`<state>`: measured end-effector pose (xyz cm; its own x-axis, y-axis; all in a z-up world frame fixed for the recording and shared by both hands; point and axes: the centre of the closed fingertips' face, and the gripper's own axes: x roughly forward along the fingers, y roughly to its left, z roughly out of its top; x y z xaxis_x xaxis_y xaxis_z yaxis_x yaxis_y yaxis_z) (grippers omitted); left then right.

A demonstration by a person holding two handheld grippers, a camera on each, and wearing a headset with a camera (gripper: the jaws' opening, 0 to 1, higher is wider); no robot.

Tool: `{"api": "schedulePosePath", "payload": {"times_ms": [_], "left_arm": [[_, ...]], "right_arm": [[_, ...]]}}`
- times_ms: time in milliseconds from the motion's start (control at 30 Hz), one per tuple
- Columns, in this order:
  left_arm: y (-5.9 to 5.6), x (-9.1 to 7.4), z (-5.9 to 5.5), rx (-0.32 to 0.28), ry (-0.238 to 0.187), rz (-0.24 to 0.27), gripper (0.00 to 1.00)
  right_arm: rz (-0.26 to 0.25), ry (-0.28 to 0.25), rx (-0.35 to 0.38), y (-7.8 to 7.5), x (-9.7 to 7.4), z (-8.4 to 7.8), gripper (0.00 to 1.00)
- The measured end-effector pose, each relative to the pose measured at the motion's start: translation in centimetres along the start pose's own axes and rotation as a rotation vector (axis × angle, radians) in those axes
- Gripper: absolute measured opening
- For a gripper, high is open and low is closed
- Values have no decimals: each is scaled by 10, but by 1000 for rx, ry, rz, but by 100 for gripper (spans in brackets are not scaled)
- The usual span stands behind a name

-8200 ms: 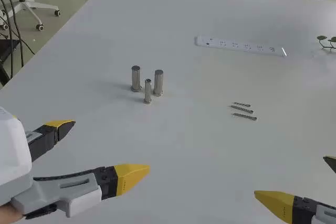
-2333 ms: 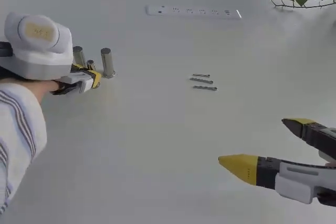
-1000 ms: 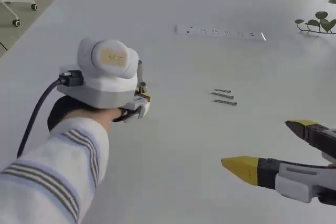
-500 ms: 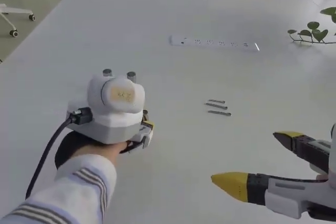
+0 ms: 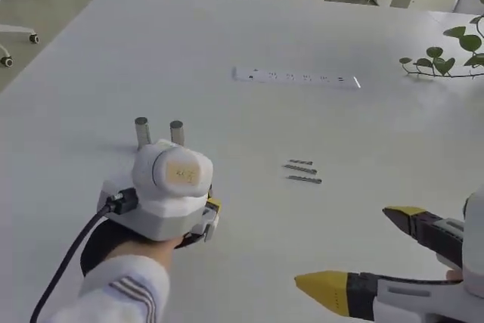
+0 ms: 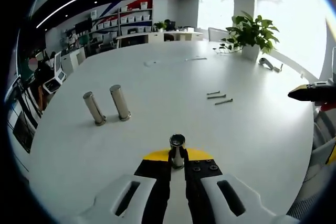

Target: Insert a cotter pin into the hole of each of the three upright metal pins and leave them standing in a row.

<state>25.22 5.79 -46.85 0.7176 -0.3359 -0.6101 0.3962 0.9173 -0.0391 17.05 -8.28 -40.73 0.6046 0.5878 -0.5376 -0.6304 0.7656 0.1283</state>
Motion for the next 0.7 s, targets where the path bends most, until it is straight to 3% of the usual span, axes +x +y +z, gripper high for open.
{"api": "schedulePosePath", "payload": {"times_ms": [100, 633, 700], "left_arm": [[0, 1, 0, 26, -10, 6, 5], [-1, 3, 1, 18, -38, 14, 5], [-3, 2, 1, 65, -44, 0, 5]], "right_arm": [[2, 2, 4, 0, 1, -1, 99], [4, 12, -1, 3, 2, -3, 99], [8, 10, -2, 4, 2, -3, 99]]}}
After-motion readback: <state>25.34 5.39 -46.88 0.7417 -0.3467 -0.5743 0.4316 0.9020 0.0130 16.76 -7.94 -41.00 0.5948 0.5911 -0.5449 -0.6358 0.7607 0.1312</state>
